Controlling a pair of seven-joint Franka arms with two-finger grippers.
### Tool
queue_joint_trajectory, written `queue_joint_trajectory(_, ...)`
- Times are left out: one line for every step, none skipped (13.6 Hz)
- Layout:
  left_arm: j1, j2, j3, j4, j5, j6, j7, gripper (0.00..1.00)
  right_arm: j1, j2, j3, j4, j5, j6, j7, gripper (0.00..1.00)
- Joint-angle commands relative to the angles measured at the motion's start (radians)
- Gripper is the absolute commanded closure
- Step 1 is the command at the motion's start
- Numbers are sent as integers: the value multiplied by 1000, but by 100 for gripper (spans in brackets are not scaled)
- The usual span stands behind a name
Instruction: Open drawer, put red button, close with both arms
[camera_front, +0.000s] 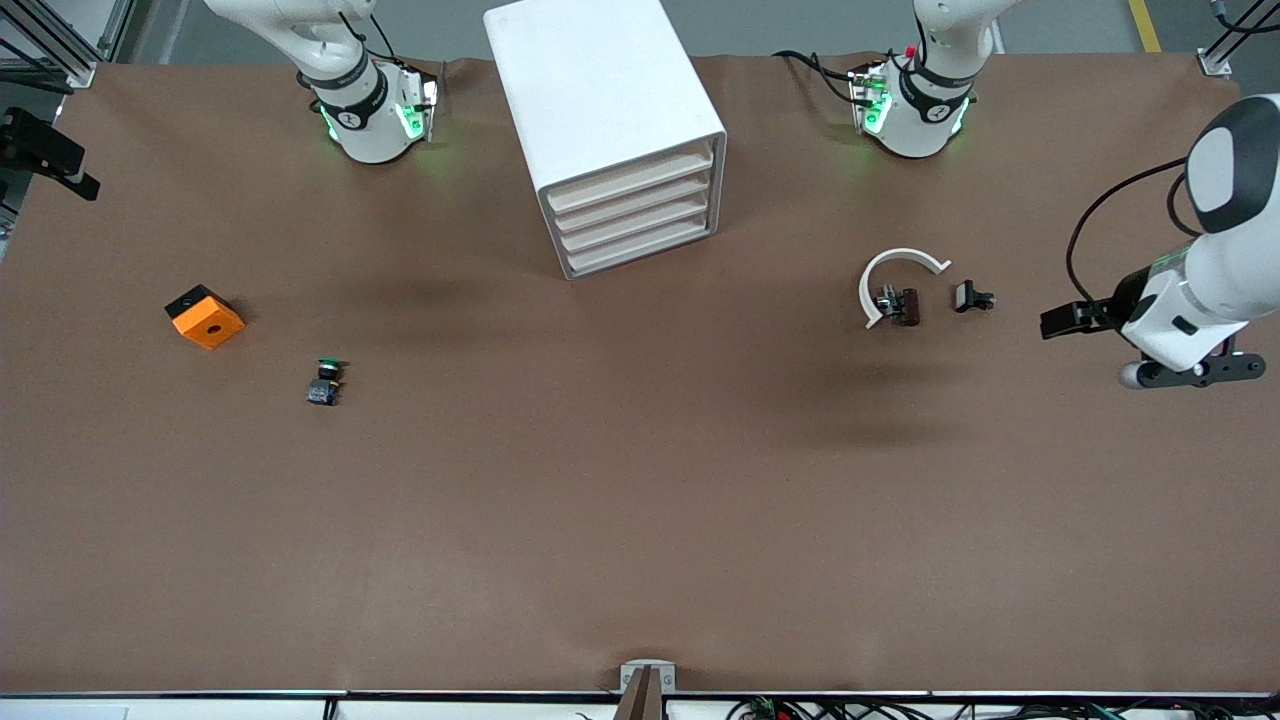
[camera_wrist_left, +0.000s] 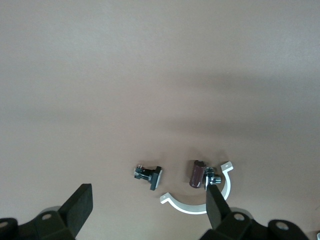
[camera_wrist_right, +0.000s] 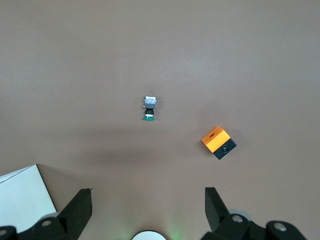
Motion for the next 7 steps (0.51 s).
queue_joint_trajectory(-93, -81, 104, -28, -20, -13, 33, 0, -6, 1, 4, 5, -7, 3, 16, 0)
queue_joint_trajectory(-125, -89, 132, -25, -20, -25, 33, 0, -6, 1, 4, 7, -6, 5, 16, 0)
queue_joint_trajectory(-165, -106, 162, -25, -20, -28, 32, 0, -6, 1, 4, 7, -4, 5, 16, 0)
queue_joint_trajectory(-211, -119, 205, -25, -20, -32, 32, 0, -6, 1, 4, 7, -4, 5, 16, 0)
queue_joint_trajectory(-263, -133, 251, -20, -20, -41, 29, 0, -6, 1, 2, 7, -3, 5, 16, 0)
queue_joint_trajectory(-315, -136, 293, -14, -21, -59, 24, 0, -7, 1, 2, 8, -3, 5, 16, 0)
queue_joint_trajectory(-361, -138, 331, 7, -21, -80, 24, 0, -7, 1, 2, 8, -1, 5, 16, 0)
